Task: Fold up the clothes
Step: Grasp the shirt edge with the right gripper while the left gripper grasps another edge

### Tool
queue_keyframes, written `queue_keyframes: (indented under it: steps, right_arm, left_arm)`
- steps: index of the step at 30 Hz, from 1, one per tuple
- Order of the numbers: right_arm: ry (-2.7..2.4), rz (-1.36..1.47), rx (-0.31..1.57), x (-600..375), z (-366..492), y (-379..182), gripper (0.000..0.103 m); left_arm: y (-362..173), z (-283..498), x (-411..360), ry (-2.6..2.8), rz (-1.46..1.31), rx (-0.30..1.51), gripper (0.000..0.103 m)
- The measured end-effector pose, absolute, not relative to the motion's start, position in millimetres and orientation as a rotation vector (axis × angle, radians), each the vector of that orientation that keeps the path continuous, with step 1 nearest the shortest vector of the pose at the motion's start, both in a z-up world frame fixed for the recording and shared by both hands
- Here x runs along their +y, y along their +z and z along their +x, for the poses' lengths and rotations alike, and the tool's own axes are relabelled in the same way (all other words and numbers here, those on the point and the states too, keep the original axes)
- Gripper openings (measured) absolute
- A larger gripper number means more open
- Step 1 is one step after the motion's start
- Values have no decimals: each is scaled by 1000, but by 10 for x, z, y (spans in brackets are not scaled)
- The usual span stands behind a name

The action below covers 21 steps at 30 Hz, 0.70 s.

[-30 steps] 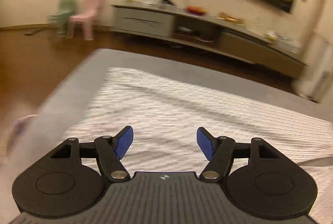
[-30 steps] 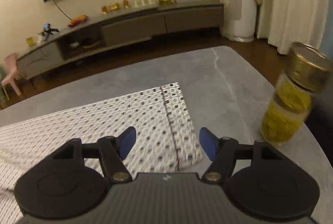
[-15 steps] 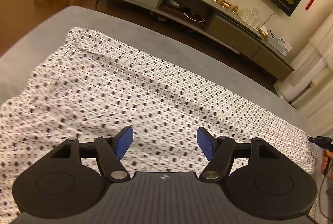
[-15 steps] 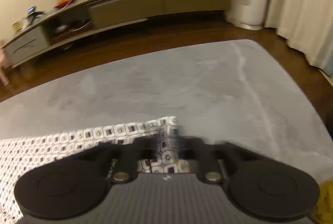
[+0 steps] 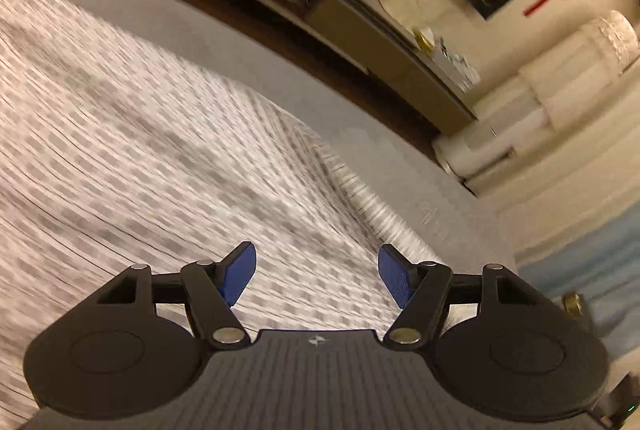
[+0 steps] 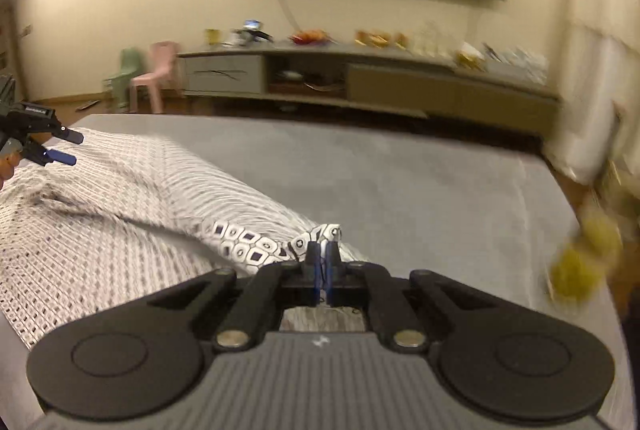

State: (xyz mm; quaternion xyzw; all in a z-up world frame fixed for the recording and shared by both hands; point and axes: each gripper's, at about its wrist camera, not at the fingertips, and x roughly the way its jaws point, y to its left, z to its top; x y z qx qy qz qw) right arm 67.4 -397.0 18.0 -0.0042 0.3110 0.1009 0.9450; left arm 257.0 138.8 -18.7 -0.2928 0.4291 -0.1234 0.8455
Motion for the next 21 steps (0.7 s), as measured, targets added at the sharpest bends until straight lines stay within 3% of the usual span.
queue_keyframes:
  steps: [14, 18, 19, 21]
  right_arm:
    - [162, 276, 572, -4345, 532, 219, 2]
    - [158, 337, 569, -4397, 561, 161, 2]
    - [156, 345, 575, -4423, 579, 137, 2]
    - [156, 352, 587, -4460, 614, 75, 2]
  left_arm:
    - [-678, 3077, 776, -279, -798, 960, 70]
    - [-634, 3094, 719, -286, -813, 933, 65]
    - [-570, 3028, 723, -290, -807, 918, 61]
    - [-442, 2896, 730, -298, -796, 887, 30]
